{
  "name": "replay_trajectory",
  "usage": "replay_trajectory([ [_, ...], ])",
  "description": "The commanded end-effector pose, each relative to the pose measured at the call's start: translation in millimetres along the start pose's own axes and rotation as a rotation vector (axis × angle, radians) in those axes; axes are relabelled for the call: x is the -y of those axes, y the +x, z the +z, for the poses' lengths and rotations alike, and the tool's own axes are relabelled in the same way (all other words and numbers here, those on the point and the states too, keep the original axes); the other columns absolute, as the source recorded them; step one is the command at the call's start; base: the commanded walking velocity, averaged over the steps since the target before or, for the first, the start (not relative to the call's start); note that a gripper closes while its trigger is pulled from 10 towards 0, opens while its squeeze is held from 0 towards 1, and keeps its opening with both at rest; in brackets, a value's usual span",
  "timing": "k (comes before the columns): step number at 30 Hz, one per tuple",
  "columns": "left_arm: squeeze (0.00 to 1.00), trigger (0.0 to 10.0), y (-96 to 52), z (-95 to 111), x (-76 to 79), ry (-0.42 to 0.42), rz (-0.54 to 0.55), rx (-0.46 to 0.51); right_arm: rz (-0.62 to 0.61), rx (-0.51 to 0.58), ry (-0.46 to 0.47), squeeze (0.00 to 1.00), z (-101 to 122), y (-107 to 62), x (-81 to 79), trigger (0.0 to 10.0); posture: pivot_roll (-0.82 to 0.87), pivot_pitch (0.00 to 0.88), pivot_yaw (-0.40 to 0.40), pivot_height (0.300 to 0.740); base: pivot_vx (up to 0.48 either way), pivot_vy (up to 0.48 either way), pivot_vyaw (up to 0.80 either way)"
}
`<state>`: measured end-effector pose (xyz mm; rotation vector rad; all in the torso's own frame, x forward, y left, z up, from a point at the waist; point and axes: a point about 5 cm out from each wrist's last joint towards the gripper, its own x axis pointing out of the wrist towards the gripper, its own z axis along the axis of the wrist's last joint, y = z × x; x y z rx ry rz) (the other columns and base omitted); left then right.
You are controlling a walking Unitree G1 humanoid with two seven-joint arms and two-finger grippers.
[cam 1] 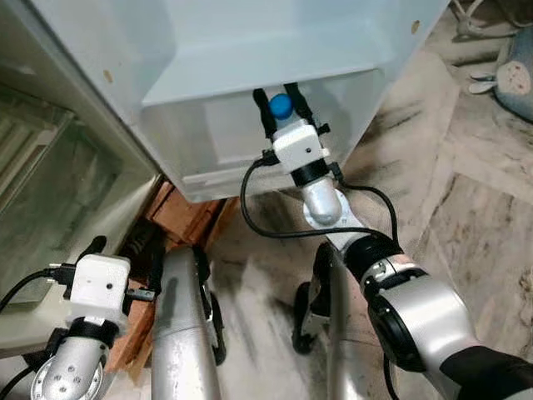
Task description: Restocking fridge
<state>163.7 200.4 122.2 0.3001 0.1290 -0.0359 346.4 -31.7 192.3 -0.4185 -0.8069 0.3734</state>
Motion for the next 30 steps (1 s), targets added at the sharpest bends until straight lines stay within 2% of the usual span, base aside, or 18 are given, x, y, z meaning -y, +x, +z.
replay_trajectory([
  [1, 0.0, 10.0, -7.6, -1, -3.5, 0.014, -0.001, -0.024, 0.138, 0.08, -0.034, 0.0, 11, -3.6, -28.5, 10.0, 0.45, 0.458, 0.034, 0.532, 0.0, 0.0, 0.0],
  [2, 0.0, 10.0, -7.6, -1, -3.5, 0.014, -0.001, -0.024, 0.138, 0.08, -0.034, 0.0, 11, -3.6, -28.5, 10.0, 0.45, 0.458, 0.034, 0.532, 0.0, 0.0, 0.0],
  [4, 0.0, 10.0, -11.0, -1, -4.2, 0.017, 0.002, -0.029, 0.183, 0.169, -0.102, 0.0, 18, -0.7, -31.0, 10.0, 0.45, 0.463, 0.032, 0.532, 0.0, 0.0, 0.0],
  [6, 0.0, 10.0, -15.1, 0, -4.8, 0.021, 0.003, -0.037, 0.203, 0.207, -0.137, 0.0, 20, 0.9, -28.6, 10.0, 0.46, 0.468, 0.031, 0.532, 0.0, 0.0, 0.0],
  [11, 0.0, 10.0, -21.5, 1, -6.4, 0.025, 0.006, -0.05, 0.206, 0.192, -0.158, 0.0, 18, 0.8, -30.7, 10.0, 0.48, 0.478, 0.036, 0.532, 0.0, 0.0, 0.0],
  [14, 0.0, 10.0, -25.1, 3, -7.3, 0.027, 0.007, -0.055, 0.233, 0.222, -0.198, 0.0, 21, 0.3, -41.7, 10.0, 0.5, 0.486, 0.04, 0.532, 0.0, 0.0, 0.0],
  [16, 0.0, 10.0, -26.7, 3, -7.3, 0.029, 0.006, -0.059, 0.243, 0.275, -0.252, 0.0, 25, 5.5, -44.7, 10.0, 0.49, 0.491, 0.045, 0.532, 0.0, 0.0, 0.0],
  [19, 0.0, 10.0, -28.2, 3, -6.4, 0.025, 0.003, -0.065, 0.176, 0.287, -0.302, 0.0, 28, 19.0, -33.9, 10.0, 0.49, 0.494, 0.043, 0.532, 0.0, 0.0, 0.0],
  [21, 0.0, 10.0, -28.5, 3, -5.2, 0.024, 0.002, -0.066, 0.129, 0.237, -0.3, 0.0, 24, 22.9, -24.3, 10.0, 0.49, 0.49, 0.036, 0.532, 0.0, 0.0, 0.0],
  [24, 0.0, 10.0, -28.7, 5, -4.0, 0.02, 0.005, -0.065, 0.105, 0.176, -0.372, 0.0, 12, 21.6, -12.3, 10.0, 0.49, 0.492, 0.035, 0.532, 0.0, 0.0, 0.0],
  [27, 0.0, 10.0, -30.7, 5, -3.3, 0.015, 0.004, -0.071, 0.081, 0.066, -0.391, 0.0, -2, 16.0, -3.1, 10.0, 0.5, 0.5, 0.034, 0.532, 0.0, 0.0, 0.0],
  [28, 0.0, 10.0, -32.1, 5, -3.4, 0.011, 0.005, -0.078, 0.058, -0.009, -0.392, 0.0, -10, 10.6, 1.1, 10.0, 0.5, 0.501, 0.033, 0.532, 0.0, 0.0, 0.0],
  [29, 0.0, 10.0, -32.1, 5, -3.4, 0.011, 0.005, -0.078, 0.058, -0.009, -0.392, 0.0, -10, 10.6, 1.1, 10.0, 0.5, 0.501, 0.033, 0.532, 0.0, 0.0, 0.0],
  [30, 0.0, 10.0, -32.8, 5, -3.3, 0.01, 0.004, -0.08, 0.037, -0.068, -0.383, 0.0, -17, 5.4, 3.5, 10.0, 0.5, 0.502, 0.033, 0.532, 0.0, 0.0, 0.0],
])
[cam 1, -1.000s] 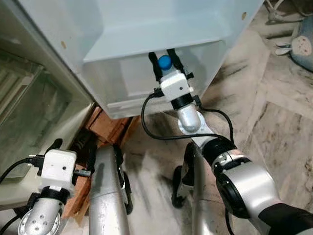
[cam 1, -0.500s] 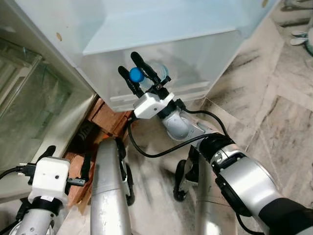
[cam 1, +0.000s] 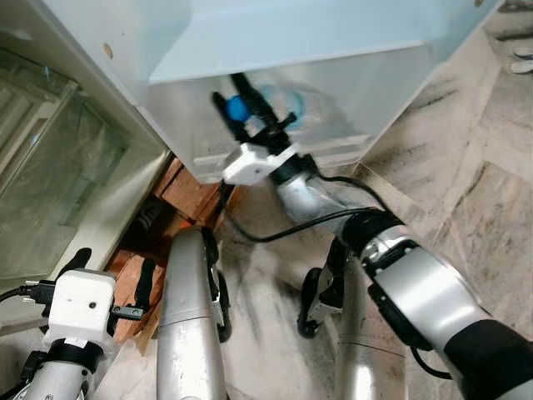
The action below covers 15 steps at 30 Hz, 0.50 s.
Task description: Restocking fridge
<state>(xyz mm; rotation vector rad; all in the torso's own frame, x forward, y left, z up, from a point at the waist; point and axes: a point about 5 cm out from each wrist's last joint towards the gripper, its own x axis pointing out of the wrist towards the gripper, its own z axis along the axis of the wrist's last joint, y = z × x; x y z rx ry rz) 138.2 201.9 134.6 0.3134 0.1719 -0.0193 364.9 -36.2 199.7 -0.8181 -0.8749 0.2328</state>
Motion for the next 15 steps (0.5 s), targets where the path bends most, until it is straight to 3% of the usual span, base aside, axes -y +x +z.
replay_trajectory([
  [1, 0.0, 10.0, -6.0, -3, 0.5, -0.002, -0.007, -0.035, 0.012, -0.089, 0.041, 0.0, -6, -10.9, -9.3, 10.0, 0.5, 0.502, 0.031, 0.532, 0.0, 0.0, 0.0],
  [8, 0.0, 10.0, -7.1, -3, 1.4, -0.006, -0.012, -0.043, -0.009, -0.359, 0.117, 0.0, -37, -43.8, -13.3, 10.0, 0.5, 0.506, 0.032, 0.532, 0.0, 0.0, 0.0],
  [11, 0.0, 10.0, -6.8, -3, 1.1, -0.004, -0.013, -0.043, -0.019, -0.385, 0.126, 0.0, -40, -46.4, -12.3, 10.0, 0.5, 0.504, 0.034, 0.532, 0.0, 0.0, 0.0],
  [15, 0.0, 10.0, -6.0, -3, -0.4, -0.002, -0.014, -0.045, -0.012, -0.332, 0.135, 0.0, -32, -33.7, -11.3, 10.0, 0.5, 0.501, 0.038, 0.532, 0.0, 0.0, 0.0],
])
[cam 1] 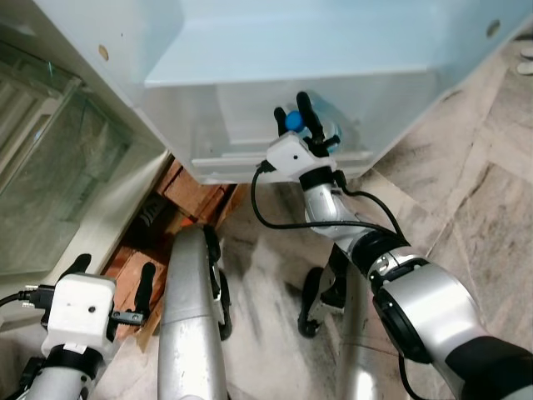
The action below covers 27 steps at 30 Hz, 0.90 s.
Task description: Restocking fridge
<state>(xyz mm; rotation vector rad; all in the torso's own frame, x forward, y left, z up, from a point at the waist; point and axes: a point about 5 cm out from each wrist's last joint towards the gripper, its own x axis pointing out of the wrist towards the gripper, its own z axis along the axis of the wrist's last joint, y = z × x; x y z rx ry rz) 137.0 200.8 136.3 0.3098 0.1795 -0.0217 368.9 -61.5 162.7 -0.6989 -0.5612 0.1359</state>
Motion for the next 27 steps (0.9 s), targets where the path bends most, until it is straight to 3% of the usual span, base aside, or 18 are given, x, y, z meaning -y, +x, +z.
replay_trajectory([
  [1, 0.0, 10.0, -3.7, -5, -0.8, 0.004, -0.013, -0.037, 0.004, -0.039, 0.027, 0.0, 0, 2.7, -1.1, 10.0, 0.5, 0.498, 0.031, 0.532, 0.0, 0.0, 0.0],
  [2, 0.0, 10.0, -2.4, -5, 0.2, 0.005, -0.016, -0.034, -0.014, -0.091, 0.068, 0.26, -3, 4.6, 0.7, 10.0, 0.5, 0.492, 0.031, 0.532, 0.0, 0.0, 0.0],
  [3, 0.0, 10.0, -1.8, -5, 0.4, 0.005, -0.016, -0.033, -0.031, -0.121, 0.083, 1.0, -5, 4.8, 2.9, 10.0, 0.5, 0.49, 0.031, 0.532, 0.0, 0.0, 0.0],
  [5, 0.0, 10.0, -0.5, -5, 0.2, 0.004, -0.013, -0.032, -0.055, -0.16, 0.095, 1.0, -11, 4.4, 7.0, 10.0, 0.5, 0.487, 0.029, 0.532, 0.0, 0.0, 0.0],
  [7, 0.0, 10.0, 0.9, -5, 0.3, 0.004, -0.013, -0.028, -0.067, -0.16, 0.022, 1.0, -16, 3.4, 12.7, 10.0, 0.49, 0.485, 0.031, 0.532, 0.0, 0.0, 0.0],
  [11, 0.0, 10.0, 5.9, -7, 1.4, 0.003, -0.019, -0.024, -0.116, -0.232, -0.037, 1.0, -34, -2.7, 29.0, 10.0, 0.47, 0.467, 0.031, 0.532, 0.0, 0.0, 0.0],
  [20, 0.0, 10.0, 22.6, -9, 7.2, -0.01, -0.037, 0.005, -0.164, -0.338, -0.098, 1.0, -65, -21.0, 58.2, 10.0, 0.41, 0.42, 0.023, 0.532, 0.0, 0.0, 0.0],
  [21, 0.0, 10.0, 29.0, -10, 9.4, -0.013, -0.041, 0.013, -0.201, -0.336, -0.11, 0.72, -67, -20.8, 67.0, 10.0, 0.39, 0.402, 0.022, 0.532, 0.0, 0.0, 0.0],
  [22, 0.0, 10.0, 31.7, -10, 10.3, -0.015, -0.042, 0.018, -0.21, -0.325, -0.117, 0.11, -67, -19.6, 70.8, 10.0, 0.38, 0.394, 0.021, 0.532, 0.0, 0.0, 0.0],
  [23, 0.0, 10.0, 33.8, -10, 11.1, -0.016, -0.044, 0.023, -0.225, -0.315, -0.114, 0.0, -66, -18.2, 74.2, 10.0, 0.38, 0.39, 0.021, 0.532, 0.0, 0.0, 0.0],
  [27, 0.0, 10.0, 41.6, -11, 12.2, -0.018, -0.044, 0.035, -0.257, -0.276, -0.106, 0.0, -61, -12.1, 82.4, 10.0, 0.36, 0.365, 0.02, 0.532, 0.0, 0.0, 0.0],
])
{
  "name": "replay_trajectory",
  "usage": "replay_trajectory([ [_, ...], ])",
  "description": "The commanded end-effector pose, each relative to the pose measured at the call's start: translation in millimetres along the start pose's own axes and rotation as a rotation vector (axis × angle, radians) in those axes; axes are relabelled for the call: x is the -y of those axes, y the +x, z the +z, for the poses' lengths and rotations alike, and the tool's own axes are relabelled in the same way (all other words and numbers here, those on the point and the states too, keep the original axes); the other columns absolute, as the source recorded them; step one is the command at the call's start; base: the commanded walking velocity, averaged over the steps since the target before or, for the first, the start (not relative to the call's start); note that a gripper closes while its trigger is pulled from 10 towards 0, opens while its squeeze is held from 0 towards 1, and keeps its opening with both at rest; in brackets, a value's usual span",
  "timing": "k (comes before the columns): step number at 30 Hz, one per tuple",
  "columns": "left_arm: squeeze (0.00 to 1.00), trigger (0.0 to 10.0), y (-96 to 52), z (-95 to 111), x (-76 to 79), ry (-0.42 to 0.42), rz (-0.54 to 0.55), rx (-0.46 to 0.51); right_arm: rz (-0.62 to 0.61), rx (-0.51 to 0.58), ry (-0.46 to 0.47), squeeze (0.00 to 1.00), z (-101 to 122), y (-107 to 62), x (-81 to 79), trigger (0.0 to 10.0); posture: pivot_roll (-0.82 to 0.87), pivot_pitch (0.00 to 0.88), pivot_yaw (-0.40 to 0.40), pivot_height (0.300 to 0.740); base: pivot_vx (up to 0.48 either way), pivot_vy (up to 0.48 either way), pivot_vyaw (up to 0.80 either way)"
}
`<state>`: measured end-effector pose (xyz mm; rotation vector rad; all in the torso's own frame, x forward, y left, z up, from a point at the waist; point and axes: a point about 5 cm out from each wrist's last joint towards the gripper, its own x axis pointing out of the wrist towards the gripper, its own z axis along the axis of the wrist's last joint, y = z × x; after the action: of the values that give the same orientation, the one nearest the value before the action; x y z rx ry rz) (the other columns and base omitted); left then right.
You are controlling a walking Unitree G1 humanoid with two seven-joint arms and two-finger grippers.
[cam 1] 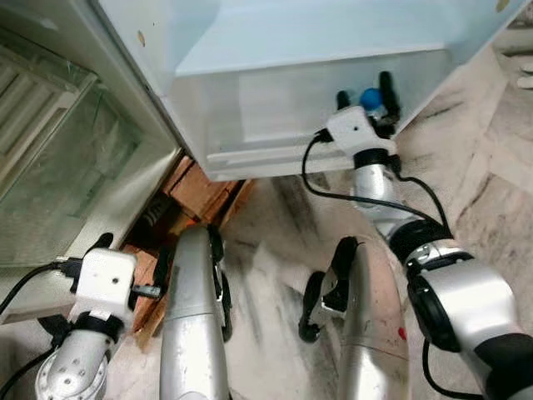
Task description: Restocking fridge
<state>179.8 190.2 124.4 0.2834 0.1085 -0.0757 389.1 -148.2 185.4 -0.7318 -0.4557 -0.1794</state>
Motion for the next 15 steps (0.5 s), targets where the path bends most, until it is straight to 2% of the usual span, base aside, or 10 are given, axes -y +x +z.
replay_trajectory([
  [1, 0.0, 10.0, 0.6, -11, 0.5, 0.004, 0.0, -0.033, -0.036, -0.037, 0.018, 0.0, -10, -3.2, 8.0, 10.0, 0.36, 0.358, 0.02, 0.532, 0.0, 0.0, 0.0],
  [6, 0.0, 10.0, 10.7, -12, -0.3, 0.007, 0.005, -0.016, -0.034, 0.037, 0.077, 0.0, 6, 7.1, 11.1, 10.0, 0.33, 0.319, 0.018, 0.532, 0.0, 0.0, 0.0],
  [9, 0.0, 10.0, 19.7, -13, -1.9, 0.013, 0.015, 0.002, 0.0, 0.056, 0.202, 0.0, 16, 10.9, 9.5, 10.0, 0.3, 0.292, 0.016, 0.532, 0.0, 0.0, 0.0],
  [15, 0.0, 10.0, 32.5, -12, -2.0, 0.015, 0.016, 0.03, -0.001, 0.169, 0.239, 0.0, 27, 8.9, 12.7, 10.0, 0.26, 0.245, 0.014, 0.532, 0.0, 0.0, 0.0],
])
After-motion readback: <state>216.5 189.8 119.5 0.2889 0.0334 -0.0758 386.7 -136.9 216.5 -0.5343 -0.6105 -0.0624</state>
